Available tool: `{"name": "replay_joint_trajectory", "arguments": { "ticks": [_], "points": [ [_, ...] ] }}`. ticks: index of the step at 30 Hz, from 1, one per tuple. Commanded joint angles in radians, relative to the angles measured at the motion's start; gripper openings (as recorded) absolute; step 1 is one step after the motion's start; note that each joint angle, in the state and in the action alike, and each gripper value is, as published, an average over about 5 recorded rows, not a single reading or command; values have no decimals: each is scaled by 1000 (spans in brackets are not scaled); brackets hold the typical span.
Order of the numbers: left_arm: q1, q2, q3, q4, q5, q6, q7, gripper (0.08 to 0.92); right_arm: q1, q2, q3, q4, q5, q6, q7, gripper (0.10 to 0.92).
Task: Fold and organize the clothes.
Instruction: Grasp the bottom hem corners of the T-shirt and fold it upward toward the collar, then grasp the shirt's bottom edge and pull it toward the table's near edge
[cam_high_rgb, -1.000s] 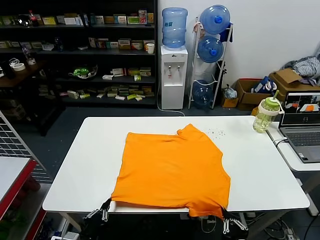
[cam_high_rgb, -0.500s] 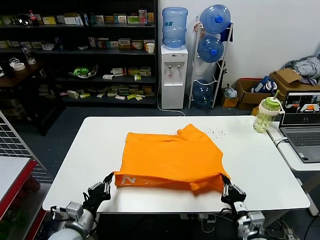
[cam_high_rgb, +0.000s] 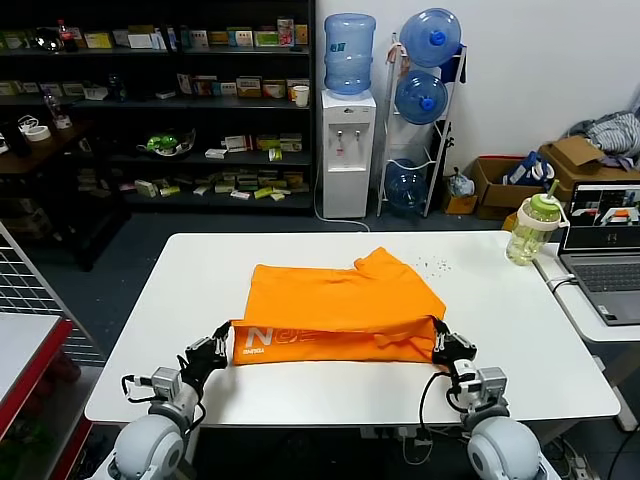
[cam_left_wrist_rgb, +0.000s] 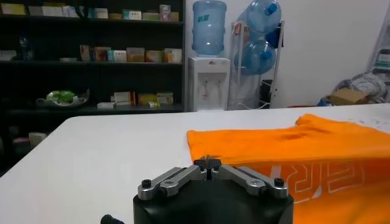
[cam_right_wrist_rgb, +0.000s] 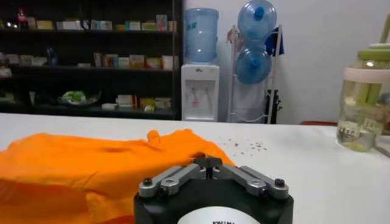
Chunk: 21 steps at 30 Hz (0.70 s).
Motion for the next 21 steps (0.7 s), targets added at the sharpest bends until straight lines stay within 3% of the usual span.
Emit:
{"name": "replay_joint_trajectory", "arguments": {
  "ticks": [1, 6, 13, 18, 21],
  "points": [
    [-89, -24, 27, 93, 6, 0, 5, 152, 151, 10, -72, -127, 9, 6, -11, 318],
    [-76, -34, 11, 80, 21, 8, -4, 266, 92, -9, -46, -78, -17, 8, -28, 466],
    [117, 16, -42, -111, 5, 47, -38, 474, -155, -99, 47, 56, -57, -1, -81, 648],
    [262, -18, -57, -162, 0, 49, -44, 612, -251, -106, 103, 77, -63, 11, -127, 793],
    [281, -48, -52, -162, 3, 47, -44, 699, -266, -94, 117, 76, -51, 2, -150, 818]
  ]
}}
